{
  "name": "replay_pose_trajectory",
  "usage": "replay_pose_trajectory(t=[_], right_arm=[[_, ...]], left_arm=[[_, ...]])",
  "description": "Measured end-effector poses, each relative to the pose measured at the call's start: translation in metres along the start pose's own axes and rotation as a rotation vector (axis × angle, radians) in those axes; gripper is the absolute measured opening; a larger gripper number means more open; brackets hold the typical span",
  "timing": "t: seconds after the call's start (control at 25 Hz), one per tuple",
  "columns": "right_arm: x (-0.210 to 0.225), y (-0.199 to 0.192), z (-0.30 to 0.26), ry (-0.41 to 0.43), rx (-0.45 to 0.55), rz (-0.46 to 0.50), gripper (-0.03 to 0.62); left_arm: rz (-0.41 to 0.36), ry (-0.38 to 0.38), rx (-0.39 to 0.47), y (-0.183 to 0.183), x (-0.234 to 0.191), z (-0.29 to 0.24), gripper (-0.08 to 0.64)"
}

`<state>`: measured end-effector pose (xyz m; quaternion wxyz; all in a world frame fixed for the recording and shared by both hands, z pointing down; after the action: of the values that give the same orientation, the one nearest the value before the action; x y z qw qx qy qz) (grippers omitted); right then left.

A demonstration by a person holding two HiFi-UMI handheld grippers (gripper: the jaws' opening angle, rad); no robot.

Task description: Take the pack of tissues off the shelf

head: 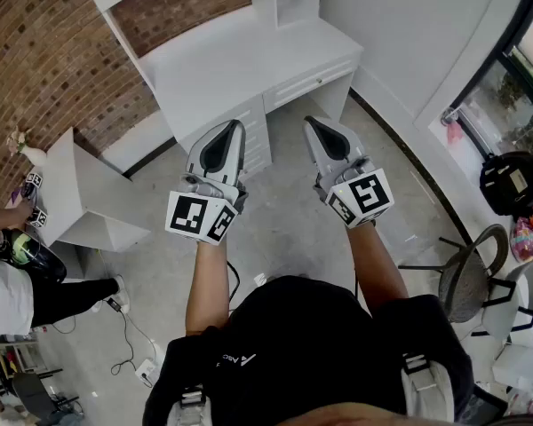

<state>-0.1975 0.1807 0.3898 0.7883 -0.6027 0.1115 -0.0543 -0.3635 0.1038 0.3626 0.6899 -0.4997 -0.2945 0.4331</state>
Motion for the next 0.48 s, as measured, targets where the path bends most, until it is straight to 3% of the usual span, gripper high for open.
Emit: replay_pose_trajectory(t=[0.48], right_arm=[[-0.0058, 0.008, -0.0029, 0.024, 0.018, 0.009, 0.002]], left_arm=[[-0.005, -0.001, 0.009, 0.0031, 0.0034, -0.0007, -0.002]])
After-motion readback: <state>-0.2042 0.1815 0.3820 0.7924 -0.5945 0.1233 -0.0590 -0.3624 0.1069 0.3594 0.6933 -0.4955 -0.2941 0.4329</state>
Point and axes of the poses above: the fingertips, and each gripper's own axes: z backward along the fingers, x to its right, y out of its top, the point moved 6 cm from there along z, backward along the fingers, and after that the axes turned 4 degrees about y, right-handed, at the moved point
